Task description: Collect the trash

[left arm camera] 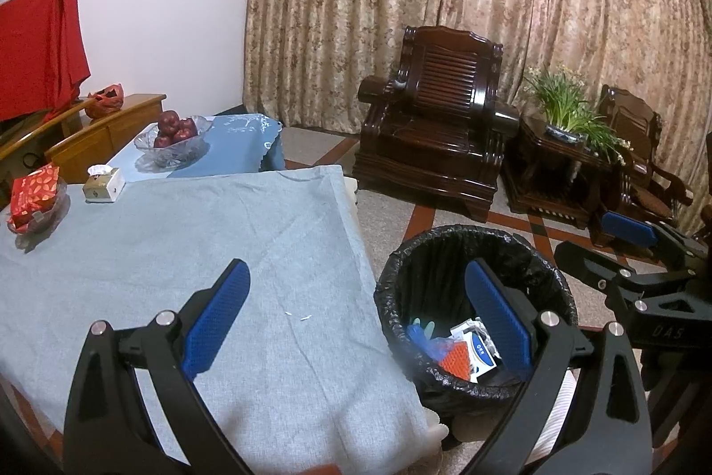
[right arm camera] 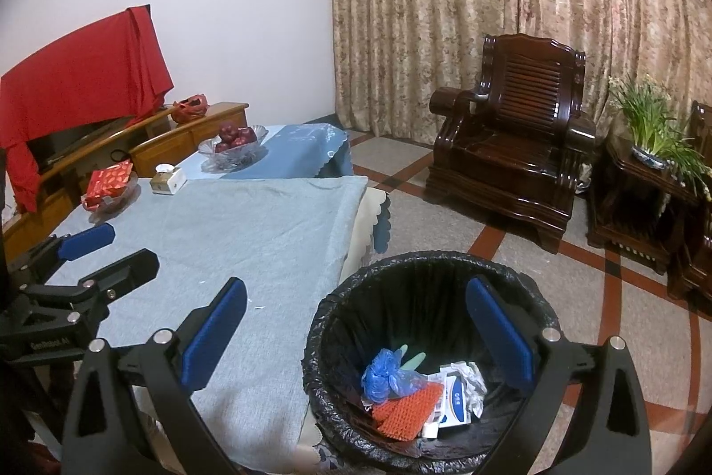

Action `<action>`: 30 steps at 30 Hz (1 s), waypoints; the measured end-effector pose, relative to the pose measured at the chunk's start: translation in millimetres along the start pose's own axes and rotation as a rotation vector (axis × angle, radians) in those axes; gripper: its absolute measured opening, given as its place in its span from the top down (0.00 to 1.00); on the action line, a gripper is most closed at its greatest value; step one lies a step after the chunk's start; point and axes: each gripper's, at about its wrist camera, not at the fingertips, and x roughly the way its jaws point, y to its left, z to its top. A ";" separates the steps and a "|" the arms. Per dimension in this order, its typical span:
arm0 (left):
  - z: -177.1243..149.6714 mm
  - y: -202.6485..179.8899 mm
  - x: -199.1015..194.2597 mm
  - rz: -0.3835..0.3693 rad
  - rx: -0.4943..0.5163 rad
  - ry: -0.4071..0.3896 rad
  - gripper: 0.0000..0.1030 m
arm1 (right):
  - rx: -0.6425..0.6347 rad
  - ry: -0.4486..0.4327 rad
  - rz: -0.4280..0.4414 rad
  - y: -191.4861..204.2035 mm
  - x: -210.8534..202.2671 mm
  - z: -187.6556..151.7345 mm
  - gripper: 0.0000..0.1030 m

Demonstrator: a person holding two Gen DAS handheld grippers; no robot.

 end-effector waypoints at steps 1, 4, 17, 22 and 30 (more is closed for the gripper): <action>0.1 0.1 -0.3 0.001 0.001 -0.001 0.08 | -0.001 -0.001 0.001 0.8 -0.2 1.0 0.06; 0.0 0.2 0.2 -0.001 -0.001 0.002 0.08 | -0.003 -0.002 0.001 0.4 -0.4 2.3 0.06; 0.4 1.4 0.2 -0.001 0.000 0.001 0.08 | -0.005 -0.002 0.002 0.5 -0.2 3.2 0.06; 0.4 1.2 0.2 -0.001 0.000 0.001 0.08 | -0.005 -0.002 0.001 1.1 -0.2 3.0 0.06; 0.3 0.4 -0.1 -0.001 0.001 0.001 0.08 | -0.005 -0.002 0.002 1.2 -0.1 4.0 0.06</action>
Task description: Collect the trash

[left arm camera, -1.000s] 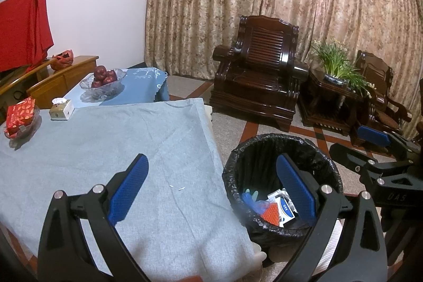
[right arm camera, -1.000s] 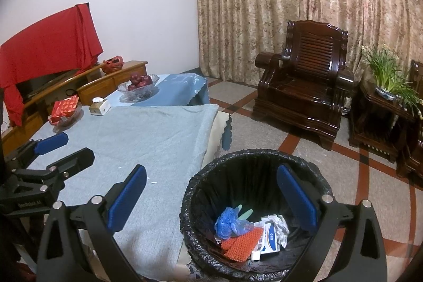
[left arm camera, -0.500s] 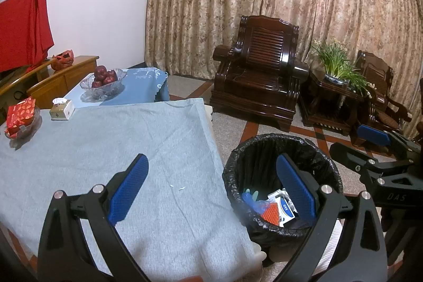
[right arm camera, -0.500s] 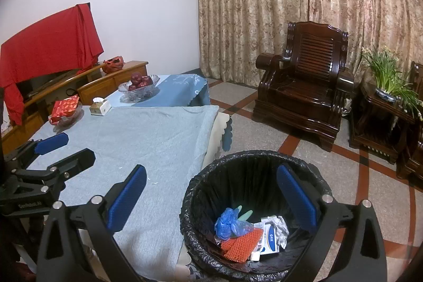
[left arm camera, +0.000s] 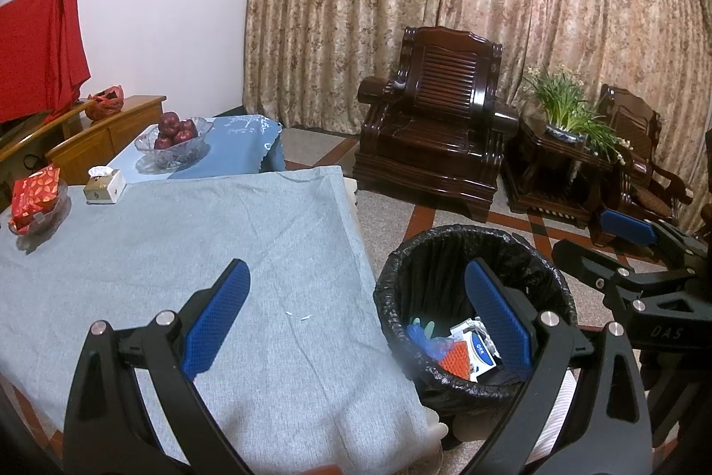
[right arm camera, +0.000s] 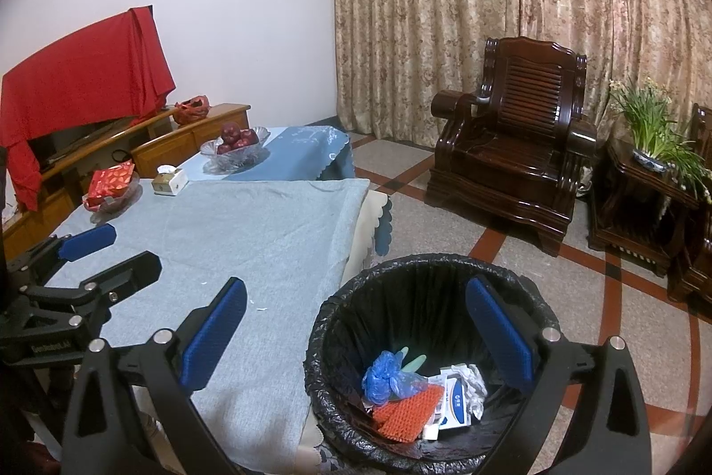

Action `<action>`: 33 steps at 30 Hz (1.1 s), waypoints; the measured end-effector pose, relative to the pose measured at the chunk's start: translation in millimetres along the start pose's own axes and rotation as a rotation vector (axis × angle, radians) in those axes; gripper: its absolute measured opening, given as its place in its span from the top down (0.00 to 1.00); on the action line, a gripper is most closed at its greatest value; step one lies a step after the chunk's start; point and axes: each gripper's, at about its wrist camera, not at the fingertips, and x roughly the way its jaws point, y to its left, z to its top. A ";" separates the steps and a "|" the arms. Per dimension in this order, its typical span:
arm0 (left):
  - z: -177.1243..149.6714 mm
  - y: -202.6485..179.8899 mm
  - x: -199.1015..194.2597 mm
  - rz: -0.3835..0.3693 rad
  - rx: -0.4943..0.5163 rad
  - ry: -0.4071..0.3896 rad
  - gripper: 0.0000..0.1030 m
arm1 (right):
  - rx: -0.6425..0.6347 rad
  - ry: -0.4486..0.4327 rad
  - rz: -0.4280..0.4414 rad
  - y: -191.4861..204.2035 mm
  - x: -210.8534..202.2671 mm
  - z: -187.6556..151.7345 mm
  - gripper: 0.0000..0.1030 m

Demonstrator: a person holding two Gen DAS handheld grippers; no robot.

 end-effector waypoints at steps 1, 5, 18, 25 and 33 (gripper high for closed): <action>0.1 0.1 -0.3 0.000 0.001 0.000 0.08 | 0.000 -0.001 0.001 0.0 -0.1 -0.3 0.06; -0.1 -0.1 -0.1 0.000 -0.001 0.001 0.08 | 0.000 -0.001 0.001 0.1 -0.1 -0.5 0.06; -0.1 -1.0 -0.4 0.001 0.000 0.000 0.08 | 0.000 -0.001 0.001 1.0 -0.4 -0.1 0.06; -0.2 -1.5 -0.4 0.001 0.001 0.000 0.08 | 0.000 0.000 0.001 2.0 -0.5 -0.1 0.06; -0.2 -2.1 -0.7 0.000 0.000 0.001 0.08 | -0.001 0.001 0.001 3.4 -0.6 0.1 0.06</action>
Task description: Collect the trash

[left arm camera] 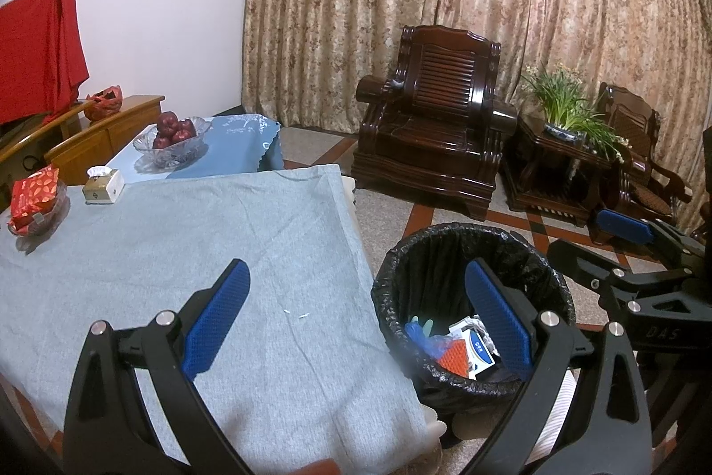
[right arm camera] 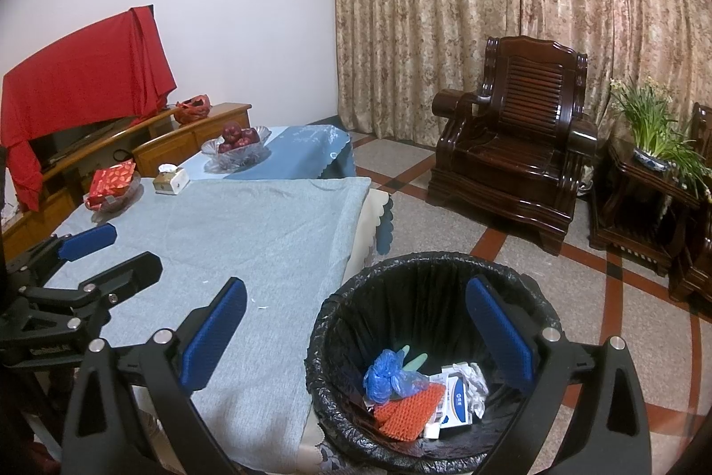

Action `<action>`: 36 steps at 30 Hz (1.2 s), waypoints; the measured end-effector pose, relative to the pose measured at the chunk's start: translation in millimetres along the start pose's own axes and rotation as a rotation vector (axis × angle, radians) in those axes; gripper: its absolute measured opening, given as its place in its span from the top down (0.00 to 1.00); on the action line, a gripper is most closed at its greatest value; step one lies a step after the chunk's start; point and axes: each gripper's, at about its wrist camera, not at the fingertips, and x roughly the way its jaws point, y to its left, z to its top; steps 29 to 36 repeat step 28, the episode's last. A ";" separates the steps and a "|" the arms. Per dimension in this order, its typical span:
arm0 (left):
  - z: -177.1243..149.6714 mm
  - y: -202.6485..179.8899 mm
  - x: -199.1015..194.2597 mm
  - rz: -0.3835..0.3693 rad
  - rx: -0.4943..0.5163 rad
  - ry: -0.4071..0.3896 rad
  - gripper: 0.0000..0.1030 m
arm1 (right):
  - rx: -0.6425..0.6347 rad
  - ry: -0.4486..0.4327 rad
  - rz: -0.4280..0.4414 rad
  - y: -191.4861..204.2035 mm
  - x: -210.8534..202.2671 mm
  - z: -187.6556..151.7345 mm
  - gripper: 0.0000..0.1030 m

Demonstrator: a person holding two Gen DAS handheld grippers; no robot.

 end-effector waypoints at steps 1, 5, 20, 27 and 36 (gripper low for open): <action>0.0 -0.2 0.1 0.000 0.001 0.000 0.08 | 0.000 0.001 0.000 0.7 -0.1 0.4 0.06; -0.5 -0.3 -0.2 -0.003 -0.001 0.003 0.08 | 0.000 0.001 -0.001 0.7 -0.1 0.5 0.06; -1.5 -2.0 -1.5 0.001 -0.001 0.006 0.08 | 0.000 0.000 0.000 0.1 -0.1 0.7 0.06; -5.5 -3.4 -2.3 0.000 0.000 0.008 0.08 | 0.000 0.001 0.000 -0.6 0.0 1.2 0.06; -5.1 -3.3 -2.0 0.000 0.000 0.007 0.08 | 0.001 0.002 0.001 0.2 -0.2 1.6 0.06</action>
